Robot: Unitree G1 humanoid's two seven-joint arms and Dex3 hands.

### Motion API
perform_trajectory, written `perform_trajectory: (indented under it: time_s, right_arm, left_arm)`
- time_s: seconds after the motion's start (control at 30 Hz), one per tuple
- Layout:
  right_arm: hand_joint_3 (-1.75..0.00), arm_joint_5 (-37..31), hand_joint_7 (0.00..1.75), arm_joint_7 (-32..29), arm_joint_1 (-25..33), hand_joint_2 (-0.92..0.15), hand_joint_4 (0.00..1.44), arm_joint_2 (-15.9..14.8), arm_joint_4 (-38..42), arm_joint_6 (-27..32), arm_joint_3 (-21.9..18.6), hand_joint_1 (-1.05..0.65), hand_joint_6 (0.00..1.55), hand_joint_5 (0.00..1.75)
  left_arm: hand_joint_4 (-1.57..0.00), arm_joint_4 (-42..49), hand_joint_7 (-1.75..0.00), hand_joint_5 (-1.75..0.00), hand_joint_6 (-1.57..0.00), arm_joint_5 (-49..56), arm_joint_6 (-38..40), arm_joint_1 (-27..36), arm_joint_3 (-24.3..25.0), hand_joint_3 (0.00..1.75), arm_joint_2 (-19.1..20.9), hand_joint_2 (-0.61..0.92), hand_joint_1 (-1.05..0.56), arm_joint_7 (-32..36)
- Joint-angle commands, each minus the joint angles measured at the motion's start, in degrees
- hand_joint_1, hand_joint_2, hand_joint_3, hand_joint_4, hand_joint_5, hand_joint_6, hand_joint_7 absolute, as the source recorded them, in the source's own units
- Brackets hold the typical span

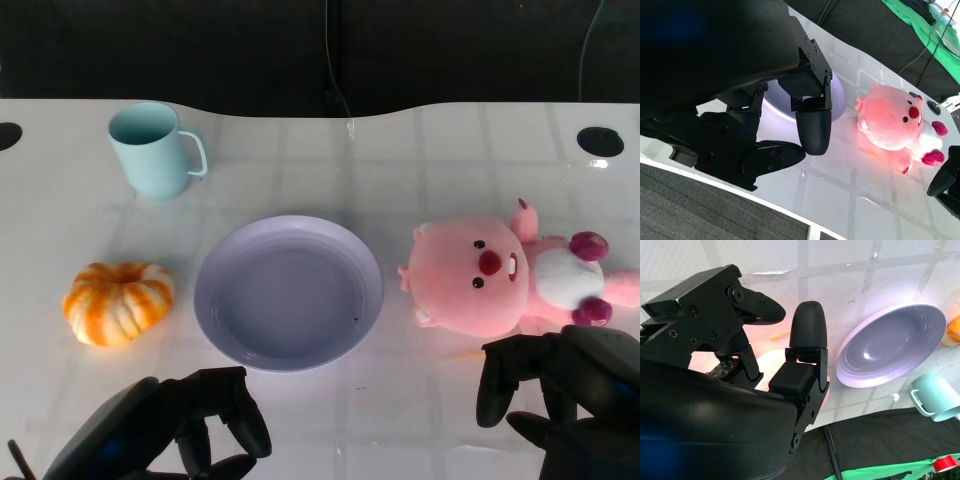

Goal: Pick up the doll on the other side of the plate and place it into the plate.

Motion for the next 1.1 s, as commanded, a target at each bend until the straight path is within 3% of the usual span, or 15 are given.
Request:
perform_trajectory:
  time_s: [0.03, 1.1]
  right_arm:
    - [-0.93, 0.23, 1.11, -0.03, -0.29, -0.5, 0.86, -0.67, -0.12, -0.06, -0.27, -0.1, 0.87, 1.67]
    - [-0.96, 0.27, 1.1, -0.73, -0.57, -0.49, 0.86, -0.23, 0.19, -0.46, -0.46, -0.11, 0.87, 1.67]
  left_arm:
    - [-0.63, -0.04, -1.29, -1.75, -0.65, -0.1, -0.19, -0.07, 0.4, 0.68, 0.79, 0.75, -0.27, -0.55]
    - [-0.63, 0.52, -1.27, -1.75, -0.65, -0.39, -0.49, -0.32, 0.64, 0.65, 0.97, 0.76, -0.26, -0.68]
